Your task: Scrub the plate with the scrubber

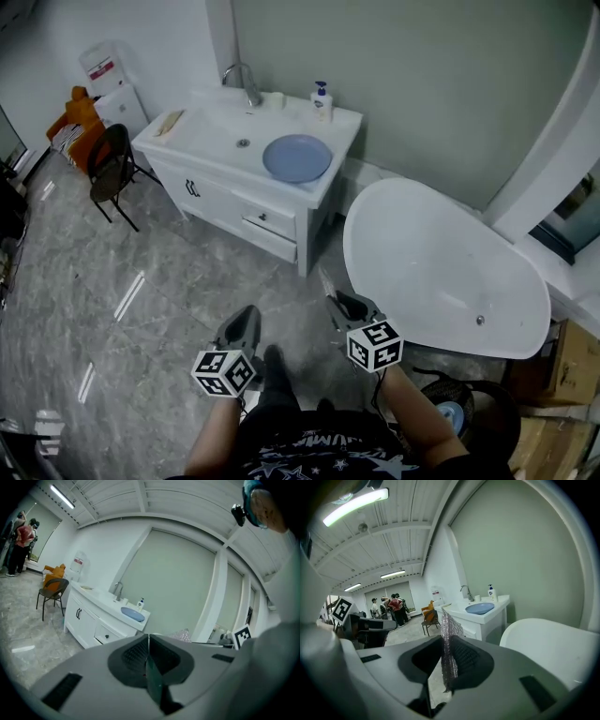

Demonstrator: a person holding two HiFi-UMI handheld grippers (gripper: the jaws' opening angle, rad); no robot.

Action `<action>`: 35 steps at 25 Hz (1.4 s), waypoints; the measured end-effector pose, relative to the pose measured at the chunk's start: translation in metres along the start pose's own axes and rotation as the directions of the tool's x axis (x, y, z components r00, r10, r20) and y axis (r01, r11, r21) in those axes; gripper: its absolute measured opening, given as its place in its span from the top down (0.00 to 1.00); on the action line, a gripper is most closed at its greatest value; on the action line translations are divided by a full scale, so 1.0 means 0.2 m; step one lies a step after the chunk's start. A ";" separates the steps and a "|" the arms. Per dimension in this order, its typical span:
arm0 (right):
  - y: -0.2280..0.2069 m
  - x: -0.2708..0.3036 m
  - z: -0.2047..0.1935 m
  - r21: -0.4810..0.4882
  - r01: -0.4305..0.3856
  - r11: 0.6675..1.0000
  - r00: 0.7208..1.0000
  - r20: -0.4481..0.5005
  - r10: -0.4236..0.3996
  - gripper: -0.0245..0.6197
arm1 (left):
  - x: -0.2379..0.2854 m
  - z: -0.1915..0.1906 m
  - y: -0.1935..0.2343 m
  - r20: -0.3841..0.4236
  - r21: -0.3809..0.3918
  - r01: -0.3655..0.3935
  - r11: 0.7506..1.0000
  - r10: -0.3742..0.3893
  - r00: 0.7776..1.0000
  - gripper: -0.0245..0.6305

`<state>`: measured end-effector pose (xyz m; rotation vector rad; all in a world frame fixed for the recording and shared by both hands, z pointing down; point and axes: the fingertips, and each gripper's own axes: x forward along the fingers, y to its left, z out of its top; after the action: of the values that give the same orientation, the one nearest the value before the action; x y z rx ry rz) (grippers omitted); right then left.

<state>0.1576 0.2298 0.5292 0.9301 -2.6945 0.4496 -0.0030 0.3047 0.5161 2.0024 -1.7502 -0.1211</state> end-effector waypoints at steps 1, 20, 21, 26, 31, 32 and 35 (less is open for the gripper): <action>-0.01 0.05 0.02 0.002 0.008 1.000 1.000 -0.002 -0.008 0.84 | 0.04 0.02 0.04 -0.007 -0.003 0.007 1.000 -0.007 1.000 0.93; -0.07 0.79 0.35 0.010 0.124 0.992 0.992 -0.033 -0.124 0.84 | 0.54 0.36 0.62 -0.113 -0.050 0.148 0.988 -0.153 0.982 0.93; -0.07 0.81 0.35 0.009 0.129 0.992 0.991 -0.035 -0.129 0.84 | 0.56 0.36 0.64 -0.122 -0.050 0.155 0.987 -0.160 0.980 0.93; -0.10 0.89 0.36 0.008 0.170 0.985 0.984 -0.047 -0.170 0.84 | 0.65 0.39 0.73 -0.147 -0.055 0.188 0.981 -0.194 0.970 0.93; -0.18 0.91 0.40 0.025 0.204 0.979 0.979 -0.034 -0.203 0.84 | 0.75 0.40 0.75 -0.167 -0.073 0.206 0.976 -0.216 0.962 0.93; -0.20 0.92 0.41 0.028 0.212 0.977 0.977 -0.032 -0.211 0.84 | 0.78 0.40 0.75 -0.171 -0.081 0.212 0.974 -0.223 0.960 0.93; -0.28 0.96 0.44 0.044 0.217 0.975 0.976 -0.026 -0.216 0.84 | 0.86 0.41 0.73 -0.183 -0.098 0.220 0.971 -0.234 0.955 0.93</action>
<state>0.0347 0.0486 0.5235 1.2094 -2.5356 0.4742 -0.1353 0.1063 0.5438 2.0779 -1.3727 -0.0640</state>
